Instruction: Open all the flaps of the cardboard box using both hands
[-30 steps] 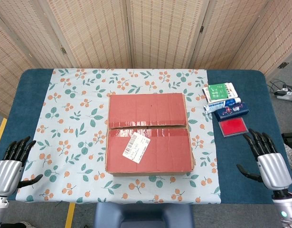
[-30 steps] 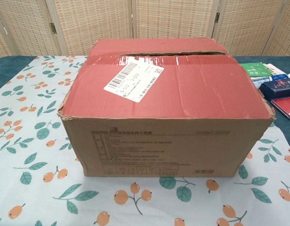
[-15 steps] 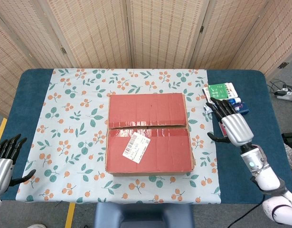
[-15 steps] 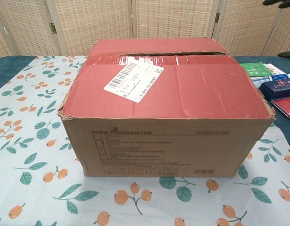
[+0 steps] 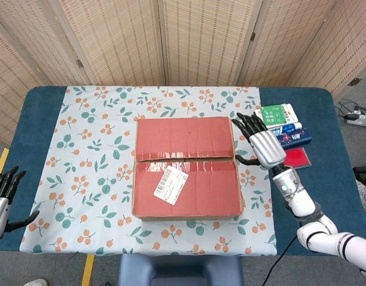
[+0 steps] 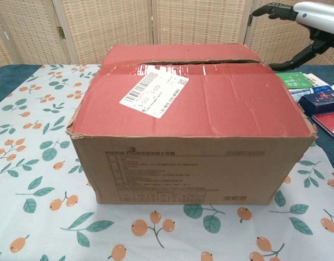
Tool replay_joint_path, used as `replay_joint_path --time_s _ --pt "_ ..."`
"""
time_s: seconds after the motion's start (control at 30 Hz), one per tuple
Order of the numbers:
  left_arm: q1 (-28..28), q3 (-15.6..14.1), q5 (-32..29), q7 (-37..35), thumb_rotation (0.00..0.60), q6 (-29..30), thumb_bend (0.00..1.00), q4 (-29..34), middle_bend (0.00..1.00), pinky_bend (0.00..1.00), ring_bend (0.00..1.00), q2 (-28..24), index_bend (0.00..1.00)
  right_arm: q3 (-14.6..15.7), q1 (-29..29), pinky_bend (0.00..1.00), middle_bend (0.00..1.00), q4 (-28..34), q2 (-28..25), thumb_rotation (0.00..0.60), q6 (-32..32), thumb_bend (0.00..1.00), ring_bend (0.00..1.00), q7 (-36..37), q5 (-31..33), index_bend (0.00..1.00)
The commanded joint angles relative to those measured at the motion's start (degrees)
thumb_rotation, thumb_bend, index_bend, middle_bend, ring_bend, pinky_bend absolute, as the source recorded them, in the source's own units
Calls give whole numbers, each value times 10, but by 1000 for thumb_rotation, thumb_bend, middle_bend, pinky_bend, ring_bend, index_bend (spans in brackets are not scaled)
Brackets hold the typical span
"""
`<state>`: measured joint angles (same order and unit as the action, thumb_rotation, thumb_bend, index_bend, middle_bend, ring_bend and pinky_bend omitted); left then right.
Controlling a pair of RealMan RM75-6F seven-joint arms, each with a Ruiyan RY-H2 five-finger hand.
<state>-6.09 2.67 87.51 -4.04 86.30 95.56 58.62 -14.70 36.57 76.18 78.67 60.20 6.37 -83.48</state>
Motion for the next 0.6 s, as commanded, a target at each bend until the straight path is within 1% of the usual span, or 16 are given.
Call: replay_joint_path --time_s 0.03,0.23,0.4,0.6 --pt "2 -1 2 -2 600 2 253 0 2 0 0 -1 0 2 8 0 0 -5 9 526 -3 317 9 -1 2 0" --pt "5 -3 8 -1 600 9 254 -1 2 0 0 0 0 12 11 0 0 -1 18 526 6 318 8 -4 0 0" --pt "7 -3 11 -1 600 14 255 0 2 0 0 0 0 13 16 0 0 -6 24 525 7 318 9 -3 2 0" --pt "10 -3 13 -4 600 19 256 0 2 0 0 -1 0 -10 44 0 0 -34 56 527 14 318 9 12 9 0"
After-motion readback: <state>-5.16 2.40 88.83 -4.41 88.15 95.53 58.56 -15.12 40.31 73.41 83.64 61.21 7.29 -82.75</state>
